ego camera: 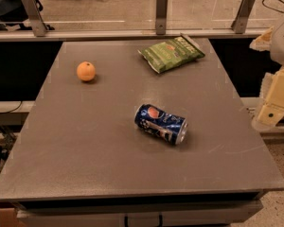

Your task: Pick orange

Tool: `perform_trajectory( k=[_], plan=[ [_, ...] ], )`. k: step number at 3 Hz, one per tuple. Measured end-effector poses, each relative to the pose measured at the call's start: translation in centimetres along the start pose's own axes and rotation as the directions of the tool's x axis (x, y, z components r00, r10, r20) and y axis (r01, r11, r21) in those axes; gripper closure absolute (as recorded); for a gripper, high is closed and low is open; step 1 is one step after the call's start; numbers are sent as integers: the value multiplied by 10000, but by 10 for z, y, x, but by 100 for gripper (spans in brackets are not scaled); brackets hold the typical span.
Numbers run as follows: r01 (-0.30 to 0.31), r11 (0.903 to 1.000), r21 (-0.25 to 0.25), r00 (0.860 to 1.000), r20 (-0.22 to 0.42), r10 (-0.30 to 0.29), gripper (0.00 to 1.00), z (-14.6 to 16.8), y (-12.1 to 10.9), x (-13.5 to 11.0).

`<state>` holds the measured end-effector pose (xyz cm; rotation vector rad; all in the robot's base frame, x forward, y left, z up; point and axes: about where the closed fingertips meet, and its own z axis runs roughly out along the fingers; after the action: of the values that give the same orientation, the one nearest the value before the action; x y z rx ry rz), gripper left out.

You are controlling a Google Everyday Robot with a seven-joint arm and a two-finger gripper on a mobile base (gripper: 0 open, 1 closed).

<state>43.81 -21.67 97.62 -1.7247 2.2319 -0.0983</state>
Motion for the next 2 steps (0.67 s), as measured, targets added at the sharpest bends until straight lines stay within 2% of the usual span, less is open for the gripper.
perform_trajectory(
  k=[1,2],
  plan=[
    [0,10000,2,10000,1,0,0,0,0,0],
    [501,9987,-128,9952,852,-489,0,22,-14,-36]
  ],
)
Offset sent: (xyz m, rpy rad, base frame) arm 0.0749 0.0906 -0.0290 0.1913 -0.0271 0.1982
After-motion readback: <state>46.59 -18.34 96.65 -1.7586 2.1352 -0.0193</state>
